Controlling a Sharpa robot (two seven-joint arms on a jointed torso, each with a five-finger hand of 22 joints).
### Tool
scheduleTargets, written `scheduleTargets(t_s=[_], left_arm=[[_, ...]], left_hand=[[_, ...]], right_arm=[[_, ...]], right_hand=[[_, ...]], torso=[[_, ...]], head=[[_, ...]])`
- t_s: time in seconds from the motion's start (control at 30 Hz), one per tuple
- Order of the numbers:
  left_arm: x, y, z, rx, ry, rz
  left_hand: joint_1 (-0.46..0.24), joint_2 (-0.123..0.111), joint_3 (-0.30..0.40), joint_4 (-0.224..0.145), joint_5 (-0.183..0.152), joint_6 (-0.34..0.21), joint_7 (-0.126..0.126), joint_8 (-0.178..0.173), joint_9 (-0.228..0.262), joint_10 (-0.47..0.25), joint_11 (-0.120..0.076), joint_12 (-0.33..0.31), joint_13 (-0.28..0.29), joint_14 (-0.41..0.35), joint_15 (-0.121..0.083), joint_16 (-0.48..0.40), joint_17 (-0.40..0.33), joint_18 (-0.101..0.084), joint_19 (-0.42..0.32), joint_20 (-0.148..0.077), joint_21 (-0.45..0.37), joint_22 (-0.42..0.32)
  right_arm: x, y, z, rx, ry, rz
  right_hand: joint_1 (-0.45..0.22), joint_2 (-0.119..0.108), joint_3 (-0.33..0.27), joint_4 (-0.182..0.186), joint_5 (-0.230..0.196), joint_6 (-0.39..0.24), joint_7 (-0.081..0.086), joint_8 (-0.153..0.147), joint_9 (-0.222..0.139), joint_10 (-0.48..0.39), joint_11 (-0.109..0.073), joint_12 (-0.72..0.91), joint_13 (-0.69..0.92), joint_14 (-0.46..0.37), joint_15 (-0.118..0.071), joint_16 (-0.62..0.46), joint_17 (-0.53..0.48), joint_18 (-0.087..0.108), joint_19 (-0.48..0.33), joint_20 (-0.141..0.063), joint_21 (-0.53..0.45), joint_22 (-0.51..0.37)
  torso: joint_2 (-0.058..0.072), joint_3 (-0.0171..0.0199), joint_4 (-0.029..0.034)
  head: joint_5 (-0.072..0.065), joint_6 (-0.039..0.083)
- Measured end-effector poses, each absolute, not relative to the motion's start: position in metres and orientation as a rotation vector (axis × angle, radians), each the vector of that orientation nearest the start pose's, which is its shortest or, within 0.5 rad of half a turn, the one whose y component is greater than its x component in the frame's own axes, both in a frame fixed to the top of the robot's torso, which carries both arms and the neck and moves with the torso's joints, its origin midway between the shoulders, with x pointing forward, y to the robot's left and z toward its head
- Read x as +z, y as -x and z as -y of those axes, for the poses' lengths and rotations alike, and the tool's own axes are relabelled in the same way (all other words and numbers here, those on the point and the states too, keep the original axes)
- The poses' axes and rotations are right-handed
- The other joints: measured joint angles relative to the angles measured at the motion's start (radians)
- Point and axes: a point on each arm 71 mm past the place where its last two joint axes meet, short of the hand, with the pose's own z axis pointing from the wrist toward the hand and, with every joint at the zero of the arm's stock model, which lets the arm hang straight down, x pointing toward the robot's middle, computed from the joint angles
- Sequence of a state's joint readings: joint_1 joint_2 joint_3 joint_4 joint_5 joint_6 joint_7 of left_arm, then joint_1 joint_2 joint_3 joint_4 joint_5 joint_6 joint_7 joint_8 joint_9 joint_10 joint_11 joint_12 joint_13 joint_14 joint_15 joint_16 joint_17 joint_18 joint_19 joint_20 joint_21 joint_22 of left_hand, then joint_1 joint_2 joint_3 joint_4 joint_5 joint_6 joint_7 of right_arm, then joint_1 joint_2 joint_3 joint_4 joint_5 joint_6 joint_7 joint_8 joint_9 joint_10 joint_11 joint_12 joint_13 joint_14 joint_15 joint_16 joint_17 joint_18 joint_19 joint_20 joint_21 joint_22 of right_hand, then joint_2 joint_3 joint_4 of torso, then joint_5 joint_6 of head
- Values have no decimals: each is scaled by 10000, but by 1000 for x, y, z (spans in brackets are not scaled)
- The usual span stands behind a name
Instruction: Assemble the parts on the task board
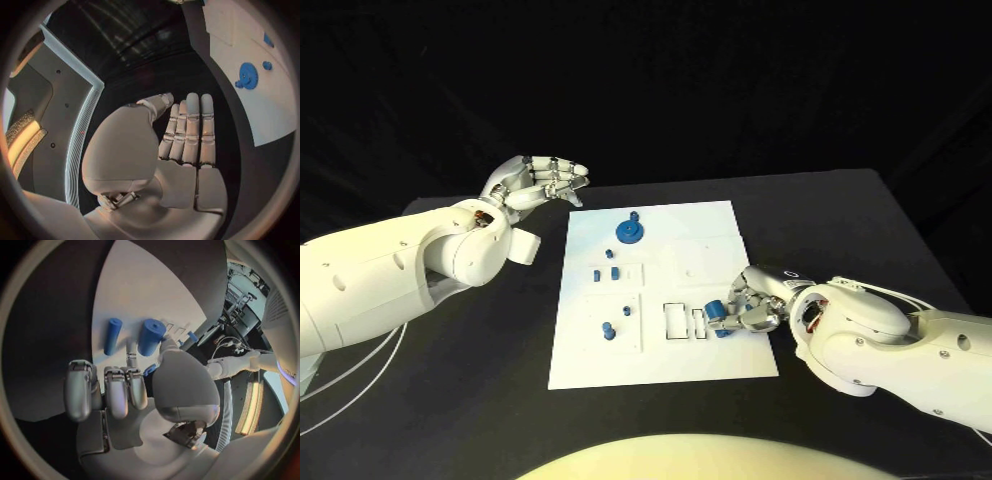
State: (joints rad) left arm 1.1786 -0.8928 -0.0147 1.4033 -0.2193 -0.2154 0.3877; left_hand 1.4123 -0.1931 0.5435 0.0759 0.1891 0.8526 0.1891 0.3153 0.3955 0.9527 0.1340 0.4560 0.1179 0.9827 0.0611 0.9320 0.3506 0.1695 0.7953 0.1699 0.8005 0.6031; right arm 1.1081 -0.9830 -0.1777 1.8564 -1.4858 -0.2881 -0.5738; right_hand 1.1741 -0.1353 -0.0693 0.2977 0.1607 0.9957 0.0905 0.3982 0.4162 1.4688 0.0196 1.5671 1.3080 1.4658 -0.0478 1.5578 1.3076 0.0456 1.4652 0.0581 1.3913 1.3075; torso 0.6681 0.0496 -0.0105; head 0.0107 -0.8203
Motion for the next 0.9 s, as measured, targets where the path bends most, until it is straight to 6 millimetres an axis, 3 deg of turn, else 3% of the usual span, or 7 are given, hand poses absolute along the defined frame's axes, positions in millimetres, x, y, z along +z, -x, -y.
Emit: scheduleTargets(t_s=[0.33,0.9], left_arm=[[-184,-505,-265,-14262,9124,-14567],[-184,-505,-265,-14259,9137,-14591]], left_hand=[[0,0,0,0,0,0,0,0,0,0,0,0,0,0,0,0,-1,0,0,0,0,0],[0,0,0,0,0,27,27,-42,0,0,0,0,-11,0,0,0,-2,-1,0,0,0,-1]], right_arm=[[-253,-377,193,3996,56,-20067],[-248,-377,199,4352,-1118,-20016]], right_hand=[[1464,183,673,-96,-25,-60,-15,121,-61,-36,-35,0,-1,-10,-9,0,0,1,10,-45,0,-1],[1630,354,848,-55,-83,-34,-32,243,-105,-15,-56,0,-2,27,-45,-1,-2,0,10,-44,126,-2]], torso=[[-1,-1,-1],[0,-4,-2]], head=[[-31,-1],[-3,-5]])
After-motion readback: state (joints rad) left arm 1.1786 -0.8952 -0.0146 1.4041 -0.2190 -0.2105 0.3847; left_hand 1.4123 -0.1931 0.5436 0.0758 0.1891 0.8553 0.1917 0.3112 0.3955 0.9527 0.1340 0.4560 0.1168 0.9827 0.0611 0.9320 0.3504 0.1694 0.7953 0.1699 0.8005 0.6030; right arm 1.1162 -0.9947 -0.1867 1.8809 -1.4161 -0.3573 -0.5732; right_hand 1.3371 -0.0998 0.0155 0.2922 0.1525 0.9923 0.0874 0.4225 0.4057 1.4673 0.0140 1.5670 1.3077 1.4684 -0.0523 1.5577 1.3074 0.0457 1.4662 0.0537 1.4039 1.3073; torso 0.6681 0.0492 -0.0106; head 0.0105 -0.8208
